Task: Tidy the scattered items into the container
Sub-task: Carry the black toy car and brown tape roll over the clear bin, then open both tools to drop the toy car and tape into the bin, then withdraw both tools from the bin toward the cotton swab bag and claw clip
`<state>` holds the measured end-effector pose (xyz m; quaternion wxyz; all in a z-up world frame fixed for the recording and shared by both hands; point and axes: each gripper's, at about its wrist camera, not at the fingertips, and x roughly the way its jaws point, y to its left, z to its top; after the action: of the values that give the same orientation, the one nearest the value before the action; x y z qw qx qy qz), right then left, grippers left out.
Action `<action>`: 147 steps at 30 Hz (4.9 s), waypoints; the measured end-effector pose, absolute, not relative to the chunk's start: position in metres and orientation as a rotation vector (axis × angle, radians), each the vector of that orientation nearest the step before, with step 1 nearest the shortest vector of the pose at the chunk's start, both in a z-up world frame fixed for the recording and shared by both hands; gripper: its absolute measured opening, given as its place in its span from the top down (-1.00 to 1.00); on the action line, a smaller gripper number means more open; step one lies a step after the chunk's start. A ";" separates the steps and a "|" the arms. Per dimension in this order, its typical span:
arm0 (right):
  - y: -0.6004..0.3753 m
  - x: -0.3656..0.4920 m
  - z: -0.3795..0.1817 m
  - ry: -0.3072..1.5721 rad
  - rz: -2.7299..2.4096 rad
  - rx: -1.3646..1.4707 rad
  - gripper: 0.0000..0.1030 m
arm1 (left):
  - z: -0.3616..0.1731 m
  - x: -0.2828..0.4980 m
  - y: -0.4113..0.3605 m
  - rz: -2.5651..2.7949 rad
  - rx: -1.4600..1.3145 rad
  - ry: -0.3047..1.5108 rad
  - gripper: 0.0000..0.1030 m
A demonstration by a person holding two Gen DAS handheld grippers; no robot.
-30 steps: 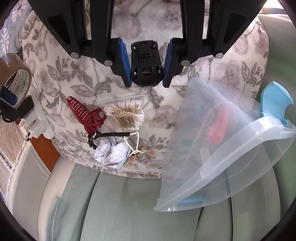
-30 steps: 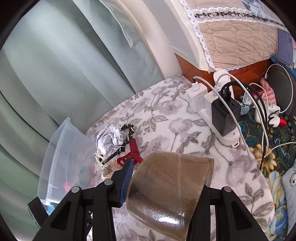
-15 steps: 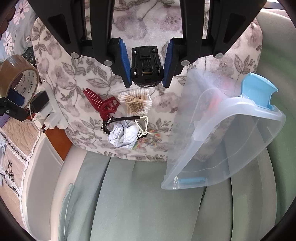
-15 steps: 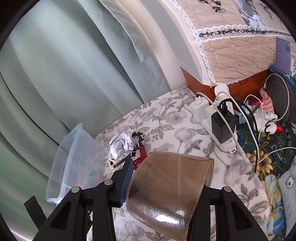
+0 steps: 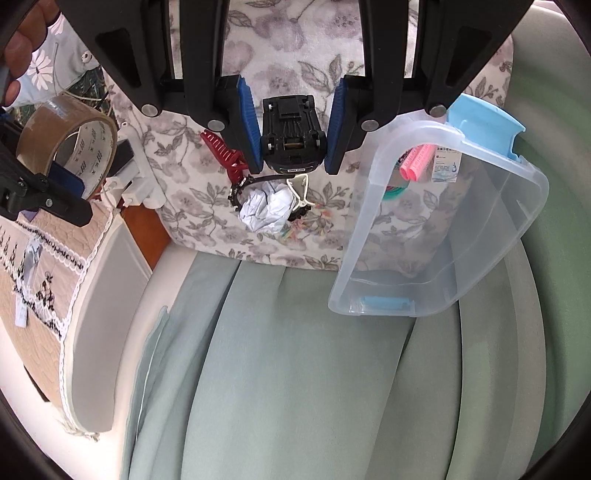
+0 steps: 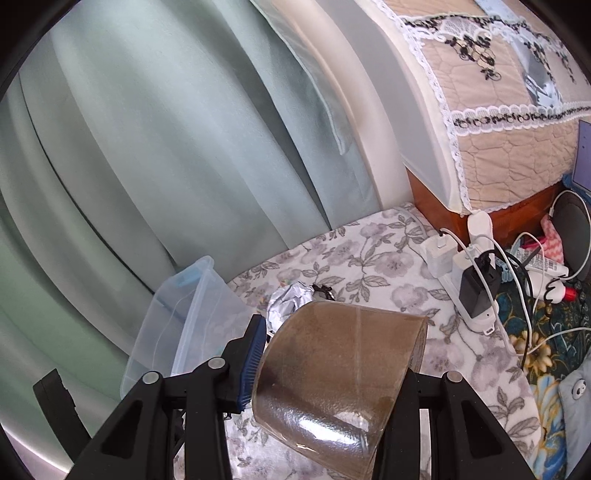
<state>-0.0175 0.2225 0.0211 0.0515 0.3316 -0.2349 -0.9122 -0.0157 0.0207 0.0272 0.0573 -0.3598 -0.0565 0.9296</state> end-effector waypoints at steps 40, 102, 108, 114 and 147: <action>-0.011 -0.068 0.057 -0.219 -2.331 0.966 0.15 | 0.063 -0.033 -0.163 3.136 -0.941 -0.656 0.31; 0.031 -0.073 0.029 -0.278 -2.370 1.010 -1.00 | 0.044 -0.042 -0.134 3.053 -1.074 -0.607 -0.47; 0.055 -0.056 0.040 -0.268 -2.447 0.924 -1.00 | 0.058 -0.032 -0.109 3.057 -1.056 -0.505 -0.51; 0.088 -0.044 0.044 -0.298 -2.535 0.885 -1.00 | 0.071 -0.021 -0.077 3.066 -1.022 -0.371 -0.58; 0.208 -0.029 -0.008 -0.440 -2.697 0.857 -1.00 | 0.020 -0.038 0.043 2.993 -1.187 -0.001 -0.73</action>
<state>-0.0288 0.2078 -0.0079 0.1385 0.2962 -0.1523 -0.9327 -0.0384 0.0435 0.0198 -0.0390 -0.3683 -0.0002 0.9289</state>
